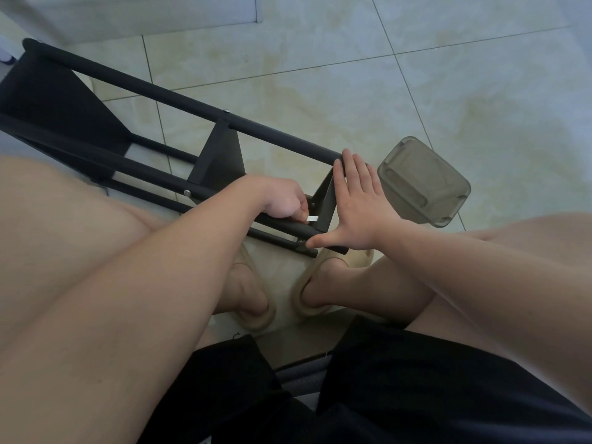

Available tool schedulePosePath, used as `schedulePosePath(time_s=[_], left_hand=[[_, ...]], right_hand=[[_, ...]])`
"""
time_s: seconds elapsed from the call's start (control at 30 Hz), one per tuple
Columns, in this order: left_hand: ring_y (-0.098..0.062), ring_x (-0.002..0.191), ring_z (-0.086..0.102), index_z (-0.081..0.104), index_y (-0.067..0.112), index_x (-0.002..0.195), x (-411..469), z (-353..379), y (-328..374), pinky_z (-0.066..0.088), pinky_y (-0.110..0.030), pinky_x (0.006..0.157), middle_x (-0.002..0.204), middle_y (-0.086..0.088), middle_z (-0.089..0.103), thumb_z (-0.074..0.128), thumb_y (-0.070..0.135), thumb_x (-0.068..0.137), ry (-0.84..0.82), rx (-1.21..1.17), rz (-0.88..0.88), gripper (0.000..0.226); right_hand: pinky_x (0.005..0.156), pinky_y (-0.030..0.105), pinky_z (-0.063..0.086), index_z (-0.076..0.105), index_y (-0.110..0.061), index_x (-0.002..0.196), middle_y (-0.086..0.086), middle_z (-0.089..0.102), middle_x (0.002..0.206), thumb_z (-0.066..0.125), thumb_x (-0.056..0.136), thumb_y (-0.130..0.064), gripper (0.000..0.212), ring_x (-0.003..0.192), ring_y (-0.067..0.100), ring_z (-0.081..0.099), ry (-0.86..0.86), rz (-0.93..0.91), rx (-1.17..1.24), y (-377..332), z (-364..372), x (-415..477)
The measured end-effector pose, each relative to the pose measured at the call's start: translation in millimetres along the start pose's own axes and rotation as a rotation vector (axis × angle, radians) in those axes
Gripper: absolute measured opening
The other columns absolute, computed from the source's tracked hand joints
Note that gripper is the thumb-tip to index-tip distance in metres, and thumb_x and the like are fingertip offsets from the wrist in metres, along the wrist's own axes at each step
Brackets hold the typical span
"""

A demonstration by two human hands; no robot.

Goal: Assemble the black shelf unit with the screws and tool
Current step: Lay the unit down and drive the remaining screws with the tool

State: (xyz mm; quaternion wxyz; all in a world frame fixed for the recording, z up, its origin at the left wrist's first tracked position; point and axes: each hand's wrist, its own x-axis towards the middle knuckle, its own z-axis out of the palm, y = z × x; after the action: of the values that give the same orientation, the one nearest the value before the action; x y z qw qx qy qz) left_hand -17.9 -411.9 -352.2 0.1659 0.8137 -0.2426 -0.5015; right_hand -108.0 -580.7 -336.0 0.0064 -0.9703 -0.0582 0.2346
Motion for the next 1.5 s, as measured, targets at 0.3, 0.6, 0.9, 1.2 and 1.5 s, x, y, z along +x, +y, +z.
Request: schedulePosePath(time_s=[0.3, 0.6, 0.9, 1.2, 1.5], left_hand=[[-0.013, 0.087, 0.06, 0.078, 0.021, 0.096, 0, -2, 0, 0.046, -0.032, 0.086, 0.081, 0.018, 0.066, 0.066, 0.023, 0.094, 0.067, -0.045, 0.007, 0.013], [-0.011, 0.091, 0.066, 0.071, 0.03, 0.08, 3, 0, 2, 0.055, -0.027, 0.075, 0.093, 0.006, 0.071, 0.067, 0.019, 0.09, 0.137, -0.342, 0.013, 0.015], [-0.007, 0.073, 0.071, 0.07, 0.018, 0.087, 10, 12, 11, 0.052, -0.027, 0.068, 0.075, 0.006, 0.073, 0.064, 0.021, 0.096, 0.23, -0.602, -0.093, 0.011], [-0.005, 0.075, 0.07, 0.067, 0.026, 0.084, 10, 15, 15, 0.048, -0.027, 0.068, 0.065, 0.015, 0.073, 0.065, 0.021, 0.094, 0.3, -0.654, -0.097, 0.011], [-0.005, 0.073, 0.07, 0.07, 0.022, 0.089, 8, 13, 15, 0.048, -0.027, 0.068, 0.07, 0.013, 0.075, 0.061, 0.024, 0.097, 0.236, -0.642, -0.091, 0.013]], right_hand=[[0.124, 0.051, -0.008, -0.016, 0.001, 0.157, 0.022, -0.027, 0.163, 0.024, 0.046, -0.107, 0.16, 0.152, 0.036, -0.025, 0.007, 0.0, -0.009, 0, 1, 1], [0.124, 0.05, -0.011, -0.016, 0.0, 0.157, 0.021, -0.028, 0.163, 0.027, 0.047, -0.108, 0.159, 0.151, 0.035, -0.026, 0.012, -0.004, 0.004, 1, 3, 2], [0.124, 0.05, -0.011, -0.015, 0.0, 0.157, 0.02, -0.026, 0.164, 0.026, 0.047, -0.107, 0.159, 0.152, 0.034, -0.025, 0.022, -0.007, 0.003, 2, 3, 1], [0.124, 0.05, -0.01, -0.015, 0.0, 0.157, 0.021, -0.025, 0.164, 0.023, 0.046, -0.108, 0.159, 0.152, 0.035, -0.025, 0.03, -0.006, -0.003, 2, 4, 2], [0.124, 0.05, -0.011, -0.015, 0.0, 0.157, 0.021, -0.025, 0.164, 0.023, 0.045, -0.107, 0.159, 0.152, 0.035, -0.025, 0.028, -0.007, -0.002, 2, 4, 2]])
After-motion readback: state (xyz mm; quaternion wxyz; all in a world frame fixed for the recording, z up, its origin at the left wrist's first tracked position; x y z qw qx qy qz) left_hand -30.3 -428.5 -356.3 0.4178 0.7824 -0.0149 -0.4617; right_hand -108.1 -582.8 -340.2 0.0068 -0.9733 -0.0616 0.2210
